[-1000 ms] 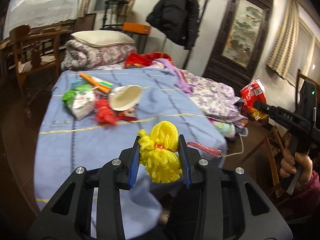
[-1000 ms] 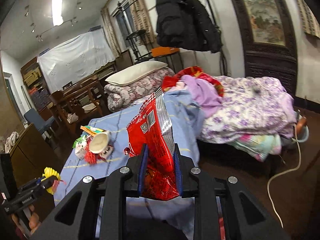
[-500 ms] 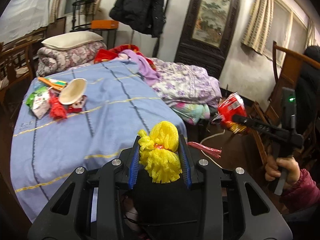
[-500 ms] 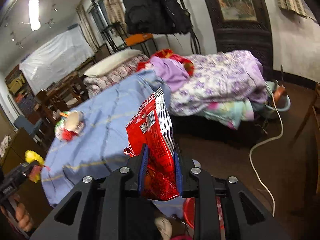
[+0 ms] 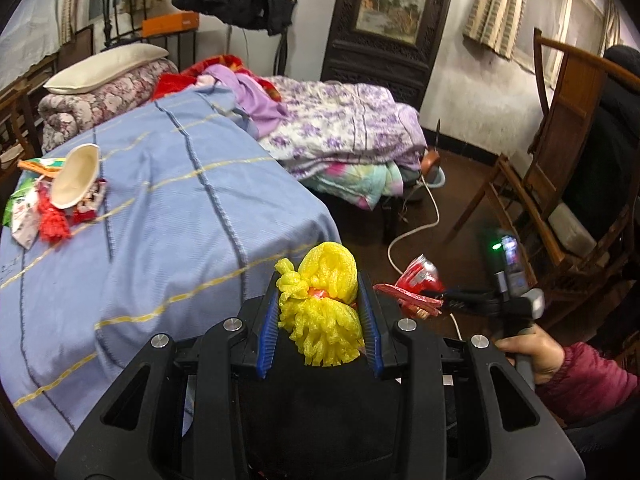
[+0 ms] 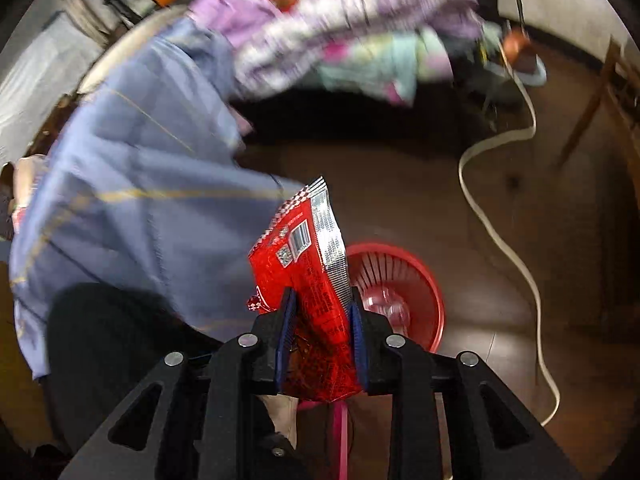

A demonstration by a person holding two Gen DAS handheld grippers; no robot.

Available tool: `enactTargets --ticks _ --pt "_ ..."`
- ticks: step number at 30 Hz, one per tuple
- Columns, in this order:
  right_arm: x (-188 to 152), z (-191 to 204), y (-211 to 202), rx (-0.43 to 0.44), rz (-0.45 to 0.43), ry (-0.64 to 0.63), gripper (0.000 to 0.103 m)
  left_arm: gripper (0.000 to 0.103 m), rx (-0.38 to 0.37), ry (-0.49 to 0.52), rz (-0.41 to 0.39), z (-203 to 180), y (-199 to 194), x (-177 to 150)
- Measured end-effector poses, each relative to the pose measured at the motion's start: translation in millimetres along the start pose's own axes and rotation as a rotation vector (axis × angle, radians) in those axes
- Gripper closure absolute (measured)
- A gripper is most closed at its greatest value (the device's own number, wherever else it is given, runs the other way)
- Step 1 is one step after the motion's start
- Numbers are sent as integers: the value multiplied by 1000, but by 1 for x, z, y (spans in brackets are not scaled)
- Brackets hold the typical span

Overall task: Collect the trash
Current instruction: 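Drop the snack bag and pompom into the red wastebasket, opening both tools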

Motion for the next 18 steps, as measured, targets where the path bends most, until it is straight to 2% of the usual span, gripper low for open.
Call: enactTargets --ticks 1,2,3,8,13,18 --pt "-2 -1 10 9 30 11 67 66 -4 1 12 -1 6 1" --pt "-4 -3 25 23 75 30 57 66 -7 2 21 -1 11 2" --pt "-6 -4 32 29 94 46 52 66 -10 2 29 -2 16 3" --pt "-6 -11 44 33 111 94 47 66 -25 12 69 -6 36 7" --pt "10 -29 22 70 41 165 46 66 -60 37 117 -18 59 11" --pt "36 -46 -24 74 -100 206 41 66 -116 103 181 -46 95 17"
Point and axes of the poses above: each gripper's, at about its wrist camera, not at the fingertips, and y roughly the way its jaws point, z to its left, x to its top, the point moved 5 cm from there along y, roughly the way its jaws point, and after that the axes turned 11 degrees about -x, right-handed, at the moved point
